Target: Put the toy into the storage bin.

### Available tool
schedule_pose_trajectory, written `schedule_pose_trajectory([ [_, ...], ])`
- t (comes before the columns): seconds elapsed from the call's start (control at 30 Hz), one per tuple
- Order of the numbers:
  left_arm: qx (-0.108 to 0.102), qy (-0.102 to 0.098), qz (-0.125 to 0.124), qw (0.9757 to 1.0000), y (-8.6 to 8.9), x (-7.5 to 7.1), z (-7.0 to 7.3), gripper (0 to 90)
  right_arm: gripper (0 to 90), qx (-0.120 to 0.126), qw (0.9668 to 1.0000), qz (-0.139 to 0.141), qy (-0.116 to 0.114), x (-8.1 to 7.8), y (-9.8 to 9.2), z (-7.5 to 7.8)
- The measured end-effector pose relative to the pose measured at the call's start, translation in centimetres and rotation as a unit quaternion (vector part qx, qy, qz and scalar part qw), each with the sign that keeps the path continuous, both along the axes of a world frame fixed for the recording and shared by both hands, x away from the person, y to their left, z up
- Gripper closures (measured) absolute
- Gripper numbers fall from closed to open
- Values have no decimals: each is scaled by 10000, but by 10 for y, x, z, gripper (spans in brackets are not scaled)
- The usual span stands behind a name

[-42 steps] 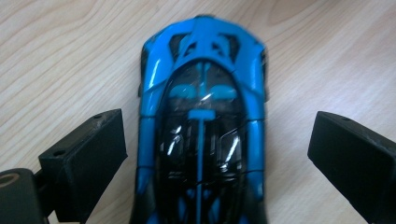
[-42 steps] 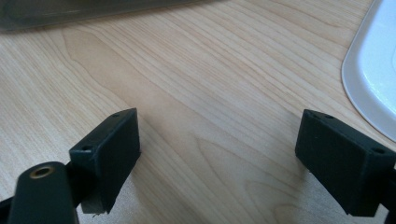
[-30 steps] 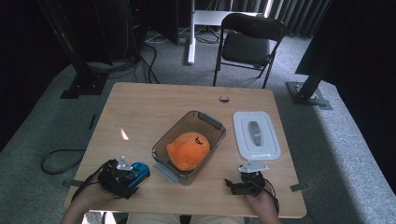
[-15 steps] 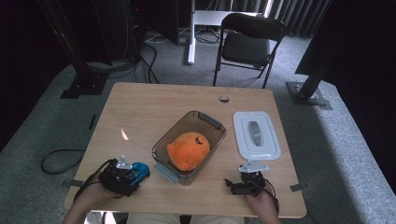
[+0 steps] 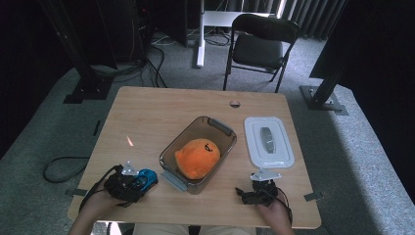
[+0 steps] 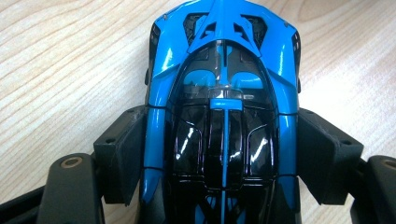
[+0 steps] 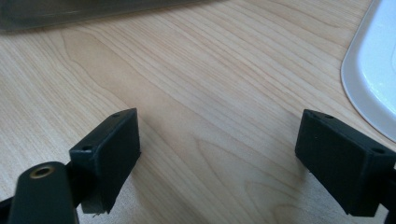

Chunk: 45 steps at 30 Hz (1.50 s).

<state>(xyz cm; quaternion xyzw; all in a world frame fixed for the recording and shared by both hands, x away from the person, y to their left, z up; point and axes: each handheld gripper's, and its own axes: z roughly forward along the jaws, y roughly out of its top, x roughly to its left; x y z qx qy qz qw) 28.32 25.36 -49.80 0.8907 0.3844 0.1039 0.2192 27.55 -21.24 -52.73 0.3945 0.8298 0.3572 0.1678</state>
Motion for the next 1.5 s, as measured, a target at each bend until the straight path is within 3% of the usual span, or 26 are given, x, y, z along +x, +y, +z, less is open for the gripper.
schedule_pose_trajectory([
  [0.2,-112,-68,88,9999,3,3,7,286,134,5,10000,-14,5,0,0,0],
  [0.37,-21,-156,146,9998,3,5,14,287,134,4,10000,-15,3,0,0,0],
  [0.57,-54,-241,161,9996,5,4,20,287,134,5,10000,-19,4,0,0,0],
  [0.7,59,-77,170,9998,6,10,11,287,135,5,10000,-20,3,0,0,0],
  [0.77,-9,6,159,9999,7,13,8,286,135,5,10000,-20,4,0,0,0],
  [0.97,-30,-9,77,10000,6,15,4,285,135,5,10000,-20,2,0,0,0],
  [1.07,32,-108,93,9999,5,12,4,282,135,5,10000,-20,2,0,0,0],
  [1.13,52,-73,152,9998,5,10,3,267,135,5,10000,-20,2,0,0,0],
  [1.2,72,-63,240,9997,6,9,4,184,135,5,10000,-20,3,0,0,0],
  [1.33,77,54,384,9992,10,9,3,171,134,5,10000,-20,3,0,0,0],
  [1.43,137,135,375,9991,10,7,-1,151,135,5,10000,-20,3,0,0,0],
  [1.5,128,119,245,9995,11,5,-1,148,135,5,10000,-20,2,0,0,0],
])
